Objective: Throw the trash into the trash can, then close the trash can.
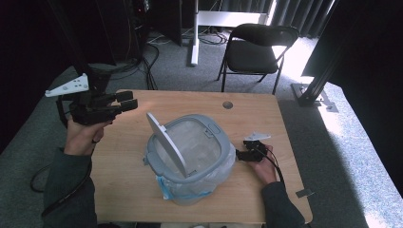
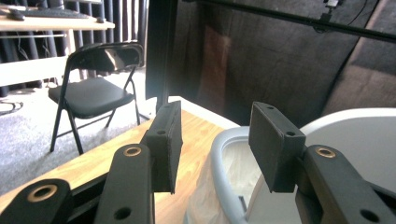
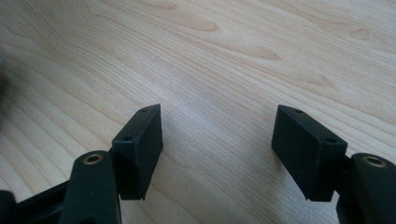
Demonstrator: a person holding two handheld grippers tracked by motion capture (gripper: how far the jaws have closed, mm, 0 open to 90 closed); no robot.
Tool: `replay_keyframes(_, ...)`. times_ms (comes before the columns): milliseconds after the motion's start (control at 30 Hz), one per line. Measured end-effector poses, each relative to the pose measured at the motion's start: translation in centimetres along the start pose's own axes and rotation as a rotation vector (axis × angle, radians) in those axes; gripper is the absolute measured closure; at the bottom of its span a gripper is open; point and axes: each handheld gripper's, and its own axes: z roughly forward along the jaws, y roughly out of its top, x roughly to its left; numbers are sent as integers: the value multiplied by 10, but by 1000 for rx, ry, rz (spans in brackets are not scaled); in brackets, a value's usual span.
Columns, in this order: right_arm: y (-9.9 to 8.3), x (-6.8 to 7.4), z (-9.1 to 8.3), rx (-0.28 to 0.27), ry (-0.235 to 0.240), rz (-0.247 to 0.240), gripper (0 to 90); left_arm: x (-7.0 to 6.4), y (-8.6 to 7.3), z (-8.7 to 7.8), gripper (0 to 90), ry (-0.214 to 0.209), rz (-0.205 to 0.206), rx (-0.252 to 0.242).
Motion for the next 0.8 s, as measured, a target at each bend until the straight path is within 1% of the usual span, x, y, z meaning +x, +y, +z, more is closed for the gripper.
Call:
replay_keyframes(100, 0, 0, 0, 0, 1, 1, 327, -1, -3, -1, 544, -2, -4, 3)
replay_keyframes(233, 0, 0, 0, 0, 0, 0, 327, -5, -5, -7, 541, -15, -4, -15)
replay_keyframes(367, 0, 0, 0, 0, 0, 0, 327, -12, -8, -10, 541, -21, 3, -3)
replay_keyframes(567, 0, 0, 0, 0, -1, 1, 327, -21, -13, -14, 545, -39, 10, -9)
replay_keyframes(600, 0, 0, 0, 0, -1, 1, 327, -22, -15, -15, 564, -45, 8, -9)
replay_keyframes(633, 0, 0, 0, 0, -1, 1, 327, -22, -16, -15, 564, -51, 6, -10)
replay_keyframes(667, 0, 0, 0, 0, -1, 1, 327, -23, -17, -15, 588, -56, 5, -7)
replay_keyframes(700, 0, 0, 0, 0, -1, 1, 327, -24, -18, -14, 588, -62, 5, -7)
replay_keyframes(800, 0, 0, 0, 0, -2, 1, 327, -26, -19, -12, 675, -81, 11, -7)
